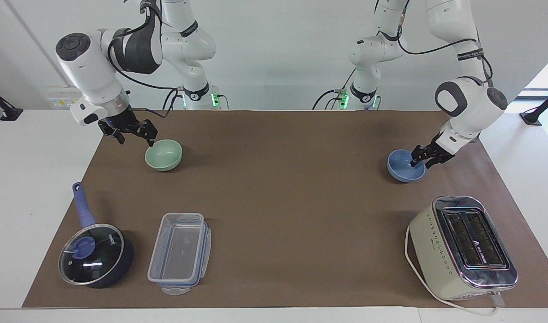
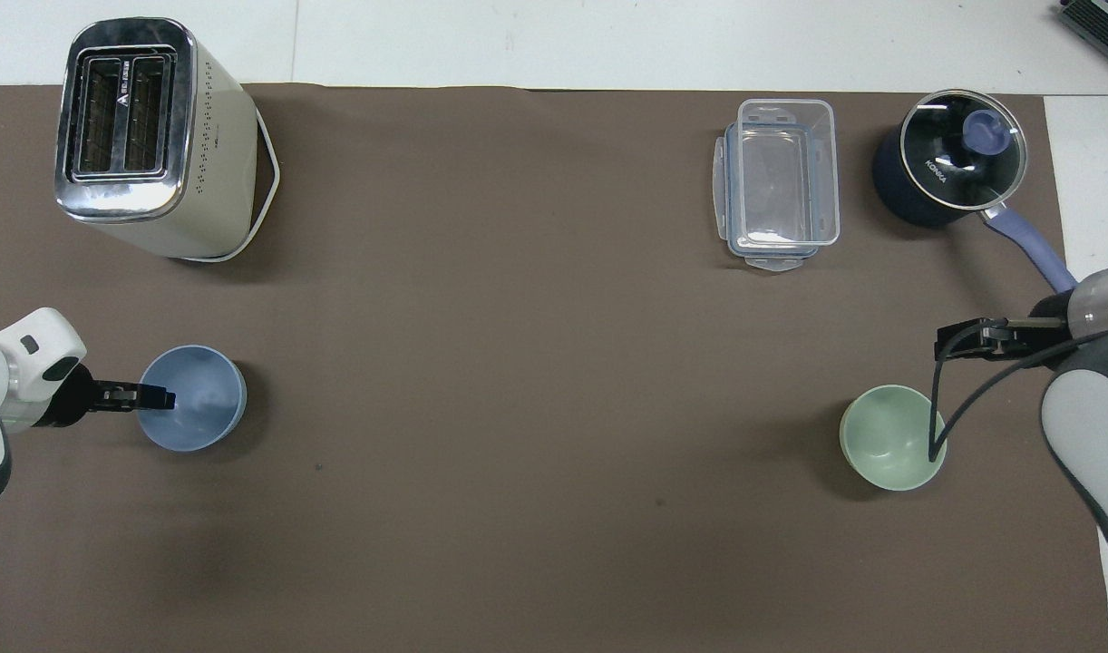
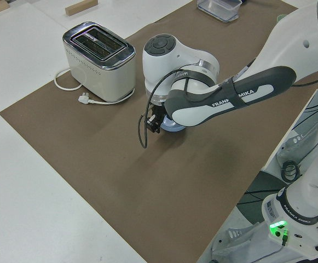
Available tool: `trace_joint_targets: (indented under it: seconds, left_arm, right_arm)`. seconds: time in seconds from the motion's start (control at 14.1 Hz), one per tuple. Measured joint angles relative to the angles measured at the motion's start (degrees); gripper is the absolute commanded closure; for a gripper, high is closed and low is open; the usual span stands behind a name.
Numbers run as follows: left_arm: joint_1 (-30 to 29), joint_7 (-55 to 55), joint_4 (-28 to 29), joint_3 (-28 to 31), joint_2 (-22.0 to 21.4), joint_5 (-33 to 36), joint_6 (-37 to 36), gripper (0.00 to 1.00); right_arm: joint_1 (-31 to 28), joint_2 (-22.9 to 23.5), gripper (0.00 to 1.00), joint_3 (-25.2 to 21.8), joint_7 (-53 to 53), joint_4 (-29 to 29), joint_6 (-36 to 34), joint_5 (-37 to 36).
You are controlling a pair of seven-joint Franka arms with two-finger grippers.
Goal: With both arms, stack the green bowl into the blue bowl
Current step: 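Grasp the green bowl rim with the right gripper while the left gripper lifts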
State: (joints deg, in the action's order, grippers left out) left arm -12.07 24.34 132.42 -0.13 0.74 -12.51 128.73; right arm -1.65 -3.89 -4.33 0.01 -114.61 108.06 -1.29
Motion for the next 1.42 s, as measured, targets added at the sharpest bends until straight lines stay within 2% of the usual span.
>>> trace_joint_targets:
  seconds: [0.64,1.0,1.21,1.42]
  left_arm:
    - [0.0,0.2,-0.1,-0.2,-0.3,0.0,-0.3,1.00]
    - [0.8,0.0,-0.3,-0.9,-4.9,-0.1,-3.3,1.00]
    - [4.4,-3.1,-0.3,-1.3,-9.1,0.0,-6.8,1.00]
    - [12.3,-12.2,-0.3,-1.6,-10.1,0.6,-7.4,1.00]
  right_arm:
    - [-2.3,1.8,0.00,-0.2,-7.9,-10.6,11.1,0.0]
    - [-3.6,3.3,0.00,-0.3,-9.7,-16.5,18.2,0.0]
    - [-4.0,3.8,0.00,-0.3,-11.4,-17.5,18.5,0.0]
    - [-5.1,3.8,0.00,-0.3,-15.3,-19.7,20.2,0.0]
